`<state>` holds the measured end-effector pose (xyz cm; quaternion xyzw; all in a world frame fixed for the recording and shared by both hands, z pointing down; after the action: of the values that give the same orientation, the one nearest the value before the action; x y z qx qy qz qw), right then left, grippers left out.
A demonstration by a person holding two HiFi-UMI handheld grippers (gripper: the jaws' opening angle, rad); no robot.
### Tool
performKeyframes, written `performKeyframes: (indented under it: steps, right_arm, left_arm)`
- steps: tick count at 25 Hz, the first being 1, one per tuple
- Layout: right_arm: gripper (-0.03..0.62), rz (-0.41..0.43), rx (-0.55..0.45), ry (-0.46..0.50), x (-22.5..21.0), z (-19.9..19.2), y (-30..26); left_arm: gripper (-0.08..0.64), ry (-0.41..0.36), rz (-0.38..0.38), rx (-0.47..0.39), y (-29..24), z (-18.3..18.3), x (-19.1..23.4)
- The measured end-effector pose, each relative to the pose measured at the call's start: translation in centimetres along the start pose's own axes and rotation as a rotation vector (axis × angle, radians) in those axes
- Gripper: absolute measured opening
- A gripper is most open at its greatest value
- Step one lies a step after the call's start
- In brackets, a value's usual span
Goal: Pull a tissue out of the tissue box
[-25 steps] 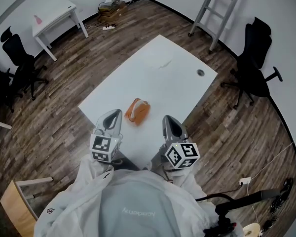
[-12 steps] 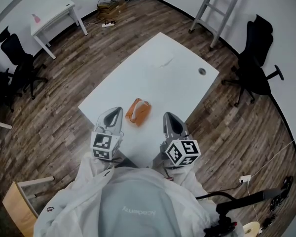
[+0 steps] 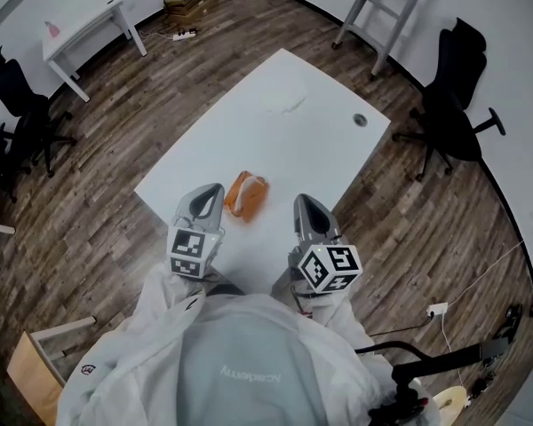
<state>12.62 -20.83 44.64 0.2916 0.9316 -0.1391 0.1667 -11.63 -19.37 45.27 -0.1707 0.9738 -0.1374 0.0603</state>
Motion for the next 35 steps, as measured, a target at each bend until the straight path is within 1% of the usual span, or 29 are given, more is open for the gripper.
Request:
performKeyframes:
  steps: [3,5,11,14,19,21,23,25,30,35]
  right_arm:
    - [0.002,-0.009,0.0,0.002,0.3,-0.1,-0.1]
    - [0.0,-0.012,0.002,0.001,0.5,-0.3,-0.1]
    - [0.002,-0.021,0.011,-0.008,0.4,-0.7,0.1]
    - [0.002,-0.027,0.018,-0.008,0.5,-1.0,0.2]
    - [0.002,-0.036,0.015,-0.014,0.5,-1.1,0.3]
    - [0.002,-0.042,0.011,-0.014,0.6,-1.0,0.5]
    - [0.0,-0.051,0.008,-0.014,0.6,-1.0,0.5]
    - [0.002,-0.063,0.006,-0.017,0.6,-1.0,0.6]
    - [0.002,-0.098,0.001,-0.027,0.3,-1.1,1.1]
    - [0.002,-0.139,-0.004,-0.039,-0.6,-1.3,1.7]
  left_arm:
    - [0.0,-0.016,-0.02,0.011,-0.3,-0.2,0.1]
    - [0.0,-0.013,-0.034,0.023,-0.4,-0.5,0.0]
    - [0.002,-0.023,-0.05,0.065,-0.7,-1.1,-0.3]
    - [0.05,-0.033,-0.065,0.093,-1.0,-1.5,-0.5]
    - [0.123,-0.025,-0.092,0.135,-1.7,-2.1,-0.7]
    - [0.159,-0.031,-0.117,0.161,-2.0,-2.4,-0.8]
    - [0.222,-0.046,-0.155,0.198,-2.6,-2.9,-1.1]
    - [0.256,-0.054,-0.181,0.231,-3.3,-3.4,-1.2]
    - [0.258,-0.062,-0.181,0.306,-5.4,-5.1,-1.2]
    - [0.258,-0.054,-0.206,0.382,-7.9,-6.8,-1.7]
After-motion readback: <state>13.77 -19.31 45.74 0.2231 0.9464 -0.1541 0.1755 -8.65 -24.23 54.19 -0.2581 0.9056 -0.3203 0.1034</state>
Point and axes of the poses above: the fingertips, and each gripper's own axes: y backward along the fingers, x to its left, z out of its top, the point moved 8 cm from there along y, backward along the fingers, and after that the axes turned 1 degree about -x, right-handed, at the moved point
